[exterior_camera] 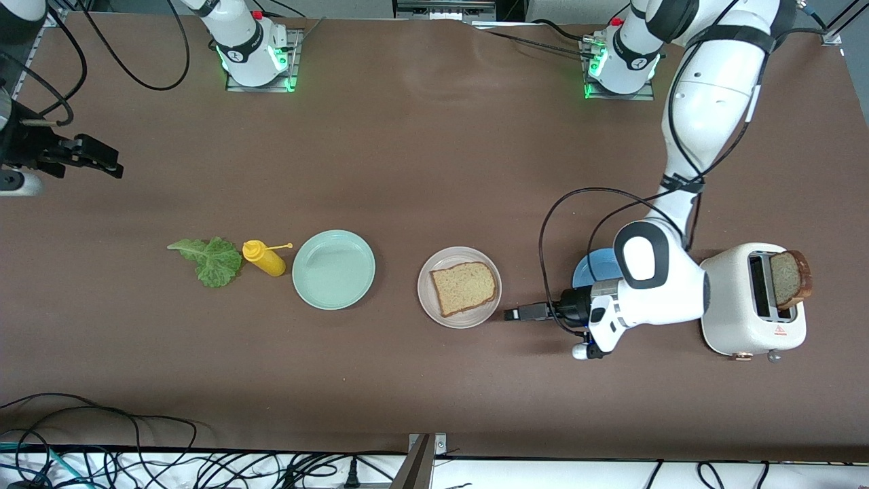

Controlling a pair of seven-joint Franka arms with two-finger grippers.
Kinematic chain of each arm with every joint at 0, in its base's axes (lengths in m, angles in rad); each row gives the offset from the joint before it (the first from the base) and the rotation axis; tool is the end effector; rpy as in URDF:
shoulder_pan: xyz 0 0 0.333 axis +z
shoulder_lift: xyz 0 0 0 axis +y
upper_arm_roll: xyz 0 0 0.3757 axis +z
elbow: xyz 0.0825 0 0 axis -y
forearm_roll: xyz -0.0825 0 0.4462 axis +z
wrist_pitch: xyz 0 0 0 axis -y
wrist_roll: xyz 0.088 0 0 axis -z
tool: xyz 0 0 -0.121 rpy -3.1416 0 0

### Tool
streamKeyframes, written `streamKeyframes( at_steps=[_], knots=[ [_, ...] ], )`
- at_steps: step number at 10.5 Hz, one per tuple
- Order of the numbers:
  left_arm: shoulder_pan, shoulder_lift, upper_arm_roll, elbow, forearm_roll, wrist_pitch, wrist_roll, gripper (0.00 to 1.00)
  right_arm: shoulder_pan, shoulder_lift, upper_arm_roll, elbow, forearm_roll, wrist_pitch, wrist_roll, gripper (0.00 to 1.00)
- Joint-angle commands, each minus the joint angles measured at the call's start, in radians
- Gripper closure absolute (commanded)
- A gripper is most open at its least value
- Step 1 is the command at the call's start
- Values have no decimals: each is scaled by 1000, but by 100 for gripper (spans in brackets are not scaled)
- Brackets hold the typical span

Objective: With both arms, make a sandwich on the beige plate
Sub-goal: 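Release the bread on the beige plate while the right gripper reaches the lettuce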

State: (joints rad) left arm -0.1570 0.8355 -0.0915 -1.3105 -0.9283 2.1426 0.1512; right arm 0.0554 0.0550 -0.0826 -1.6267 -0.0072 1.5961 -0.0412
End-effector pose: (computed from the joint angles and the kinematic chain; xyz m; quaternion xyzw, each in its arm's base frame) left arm 0.8219 -0.2326 0.2521 0.9105 0.0763 -0.0225 0.4059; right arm 0.6327 -0.0167 0.6082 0.9990 0.0072 -0.0429 0.0044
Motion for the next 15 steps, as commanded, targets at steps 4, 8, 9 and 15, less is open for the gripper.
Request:
streamKeyframes(
  at_steps=[4,8,9,15],
  knots=[
    [77,-102,7,-21,256,-66,-99,0,-14,114,-5,-10,-16,-2,-182,0],
    [126,-174,13,-30,523,-156,-148,0,-46,200,-22,-103,-17,195,-562,0],
    [141,-194,13,-30,581,-189,-153,0,-46,207,-22,-158,-25,291,-639,0],
    [204,-260,15,-30,845,-309,-150,0,-40,425,-11,-206,-36,508,-970,0]
  ],
)
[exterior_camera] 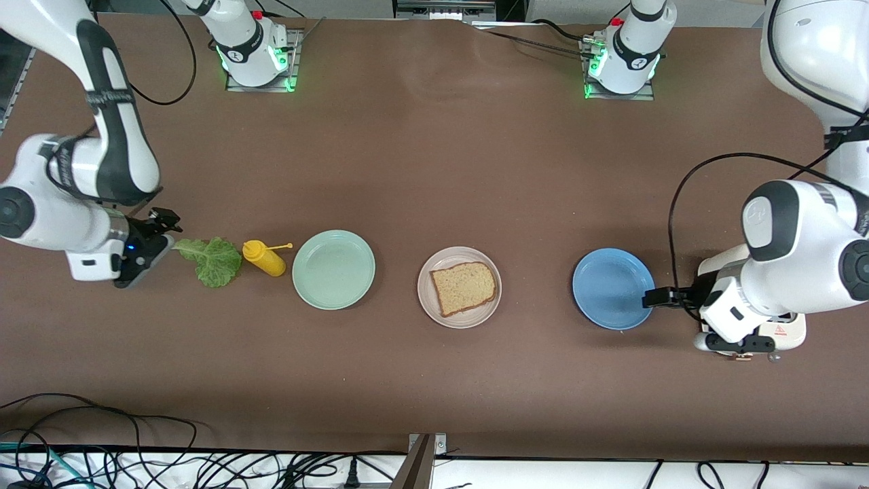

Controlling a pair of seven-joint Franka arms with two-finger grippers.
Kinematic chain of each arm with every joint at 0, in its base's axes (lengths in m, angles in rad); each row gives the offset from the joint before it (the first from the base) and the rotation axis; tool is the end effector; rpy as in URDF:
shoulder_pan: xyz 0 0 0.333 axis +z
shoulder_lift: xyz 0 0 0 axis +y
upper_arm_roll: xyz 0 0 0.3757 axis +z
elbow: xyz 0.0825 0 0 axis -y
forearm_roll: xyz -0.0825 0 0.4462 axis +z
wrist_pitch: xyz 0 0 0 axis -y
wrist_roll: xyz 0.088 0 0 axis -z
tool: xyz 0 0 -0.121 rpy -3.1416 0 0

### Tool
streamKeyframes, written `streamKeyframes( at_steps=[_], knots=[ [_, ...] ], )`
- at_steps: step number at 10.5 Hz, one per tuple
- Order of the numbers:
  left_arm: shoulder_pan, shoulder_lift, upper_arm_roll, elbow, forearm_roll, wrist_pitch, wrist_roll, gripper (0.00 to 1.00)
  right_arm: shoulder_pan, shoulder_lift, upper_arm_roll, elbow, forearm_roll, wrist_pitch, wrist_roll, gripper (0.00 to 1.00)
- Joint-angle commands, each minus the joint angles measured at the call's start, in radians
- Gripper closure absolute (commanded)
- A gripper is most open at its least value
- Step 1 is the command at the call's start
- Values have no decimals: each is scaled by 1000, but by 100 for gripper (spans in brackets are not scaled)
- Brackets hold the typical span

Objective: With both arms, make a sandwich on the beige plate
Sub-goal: 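Grasp the lettuce leaf stem with the right gripper and lift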

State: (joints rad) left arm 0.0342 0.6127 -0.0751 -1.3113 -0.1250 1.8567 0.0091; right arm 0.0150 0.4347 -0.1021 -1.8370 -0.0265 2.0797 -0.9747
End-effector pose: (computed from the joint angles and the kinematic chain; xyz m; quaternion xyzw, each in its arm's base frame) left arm 0.8100 -0.0310 0.3915 0.9962 0.0007 -0.0341 0.0805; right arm 0.6883 -0.0575 0.2803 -0.8942 -0.4364 0.0983 0.0198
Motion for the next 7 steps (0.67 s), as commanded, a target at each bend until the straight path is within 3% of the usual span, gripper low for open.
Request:
streamKeyframes(
  at_steps=[1,5,6,7],
  knots=[
    [15,-48,-2,-29,86,-34,-8,0,0,71,10,-2,-12,60,-77,0],
    [30,-94,-3,-25,137,-71,3,0,0,125,25,-31,-3,157,-153,1],
    [36,-106,-3,-25,137,-88,6,0,-1,127,25,-57,-1,186,-153,5],
    [41,-117,-3,-25,137,-105,8,0,0,124,25,-80,-1,191,-153,17]
  ],
)
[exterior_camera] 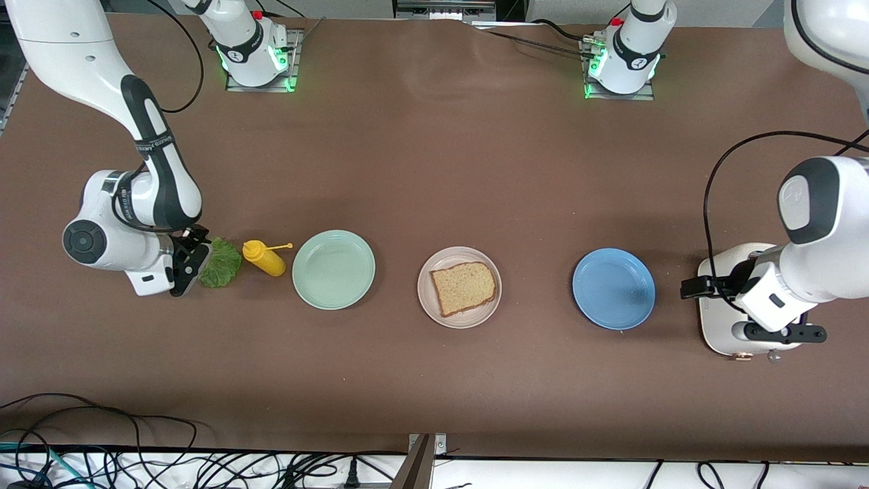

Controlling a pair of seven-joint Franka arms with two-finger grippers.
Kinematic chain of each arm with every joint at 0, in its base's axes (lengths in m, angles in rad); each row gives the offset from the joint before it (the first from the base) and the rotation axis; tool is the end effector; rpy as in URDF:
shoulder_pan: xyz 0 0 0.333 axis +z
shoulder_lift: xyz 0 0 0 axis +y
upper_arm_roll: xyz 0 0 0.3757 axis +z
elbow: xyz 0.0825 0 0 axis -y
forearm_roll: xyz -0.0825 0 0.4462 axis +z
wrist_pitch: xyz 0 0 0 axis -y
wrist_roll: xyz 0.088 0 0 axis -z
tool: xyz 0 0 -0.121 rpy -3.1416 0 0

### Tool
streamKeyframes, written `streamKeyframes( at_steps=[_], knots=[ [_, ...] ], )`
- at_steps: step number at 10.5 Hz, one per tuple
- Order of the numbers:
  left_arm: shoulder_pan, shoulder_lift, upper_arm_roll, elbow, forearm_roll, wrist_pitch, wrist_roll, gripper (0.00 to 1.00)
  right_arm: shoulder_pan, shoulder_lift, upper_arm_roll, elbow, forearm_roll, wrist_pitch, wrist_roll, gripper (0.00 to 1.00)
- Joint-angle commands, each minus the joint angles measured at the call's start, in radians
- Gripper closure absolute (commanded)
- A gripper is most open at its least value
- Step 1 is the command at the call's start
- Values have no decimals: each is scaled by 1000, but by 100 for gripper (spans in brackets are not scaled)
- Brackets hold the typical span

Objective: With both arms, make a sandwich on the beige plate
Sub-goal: 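Grasp the lettuce leaf stem with the right gripper and lift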

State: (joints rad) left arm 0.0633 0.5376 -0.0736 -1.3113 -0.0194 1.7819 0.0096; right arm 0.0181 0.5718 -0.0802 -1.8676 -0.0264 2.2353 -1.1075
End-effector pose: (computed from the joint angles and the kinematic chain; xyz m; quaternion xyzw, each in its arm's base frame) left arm 0.7945 0.0023 0.4446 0.9991 -0.0030 -0.0328 0.0284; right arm 0.6845 -0.0415 0.1818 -0.8549 -0.5079 0.1018 0.0294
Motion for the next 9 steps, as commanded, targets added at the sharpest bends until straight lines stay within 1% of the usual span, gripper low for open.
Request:
streamKeyframes(
  at_steps=[1,2,3,5,7,9],
  knots=[
    [16,-51,-5,-25,32,-42,19,0,-4,-12,3,-54,-1,44,-23,46],
    [33,-62,-6,-25,30,-48,51,0,-3,-13,3,-53,-3,44,-40,80],
    [36,-70,-5,-26,30,-56,78,0,-3,-19,3,-50,-3,43,-49,100],
    [43,-80,-6,-26,30,-64,84,0,-3,-24,3,-44,-1,35,-48,100],
    [40,-87,-11,-22,30,-68,73,0,-1,-52,5,-19,-3,21,-38,100],
    [41,-105,-9,-22,30,-70,72,0,2,-61,5,72,-1,-102,-38,100]
  ],
)
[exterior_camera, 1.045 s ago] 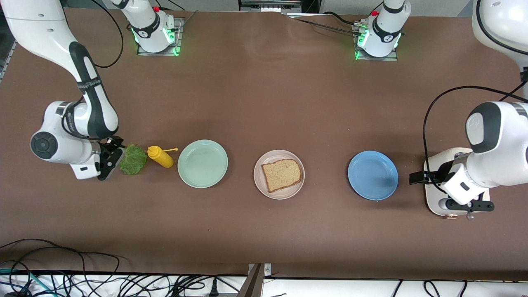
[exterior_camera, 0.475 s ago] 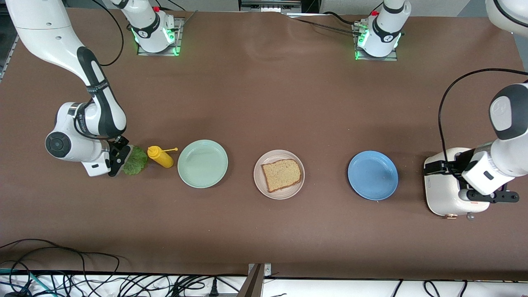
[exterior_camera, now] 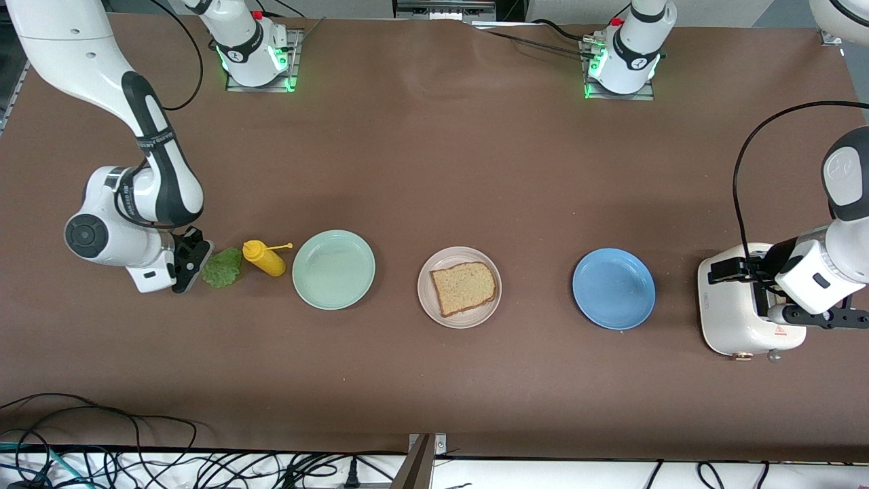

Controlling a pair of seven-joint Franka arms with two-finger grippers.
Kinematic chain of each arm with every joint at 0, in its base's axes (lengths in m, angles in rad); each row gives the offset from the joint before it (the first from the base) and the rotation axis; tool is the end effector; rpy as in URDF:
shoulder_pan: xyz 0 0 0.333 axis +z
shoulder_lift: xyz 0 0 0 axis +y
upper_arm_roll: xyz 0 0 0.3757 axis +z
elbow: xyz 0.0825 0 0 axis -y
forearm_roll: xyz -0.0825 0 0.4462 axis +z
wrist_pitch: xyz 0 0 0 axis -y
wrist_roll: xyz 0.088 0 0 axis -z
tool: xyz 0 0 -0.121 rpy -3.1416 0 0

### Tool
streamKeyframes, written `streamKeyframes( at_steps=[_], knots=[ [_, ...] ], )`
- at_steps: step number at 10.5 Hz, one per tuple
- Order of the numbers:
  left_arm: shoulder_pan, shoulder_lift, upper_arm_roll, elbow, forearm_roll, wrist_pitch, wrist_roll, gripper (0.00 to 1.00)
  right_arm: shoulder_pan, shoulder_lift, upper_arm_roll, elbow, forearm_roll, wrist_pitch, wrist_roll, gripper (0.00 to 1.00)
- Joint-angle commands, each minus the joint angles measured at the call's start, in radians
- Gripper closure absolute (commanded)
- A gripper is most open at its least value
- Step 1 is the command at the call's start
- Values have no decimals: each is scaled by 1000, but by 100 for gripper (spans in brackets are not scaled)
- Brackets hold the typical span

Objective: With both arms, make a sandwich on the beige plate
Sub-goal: 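Grasp the lettuce leaf stem with the right gripper and lift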

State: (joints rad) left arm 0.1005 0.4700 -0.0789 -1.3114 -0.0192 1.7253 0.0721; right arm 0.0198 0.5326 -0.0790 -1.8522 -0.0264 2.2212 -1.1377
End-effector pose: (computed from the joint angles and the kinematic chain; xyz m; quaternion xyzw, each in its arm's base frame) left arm 0.7777 0.0271 0.4932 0.9991 -0.0197 -0.0260 0.0287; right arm 0.6944 -0.0395 0.2144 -0.8483 -0.5224 0.0840 0.0207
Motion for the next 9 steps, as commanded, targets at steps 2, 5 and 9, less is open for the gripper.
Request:
streamKeyframes(
  at_steps=[2,5,9],
  knots=[
    [4,-47,-2,-22,28,-13,9,0,0,-22,4,178,8,-226,-5,100],
    [21,-53,2,-22,33,-13,20,0,11,-23,18,385,26,-486,33,100],
    [28,-51,1,-20,97,-9,25,0,11,-22,112,505,144,-647,428,100]
  ],
)
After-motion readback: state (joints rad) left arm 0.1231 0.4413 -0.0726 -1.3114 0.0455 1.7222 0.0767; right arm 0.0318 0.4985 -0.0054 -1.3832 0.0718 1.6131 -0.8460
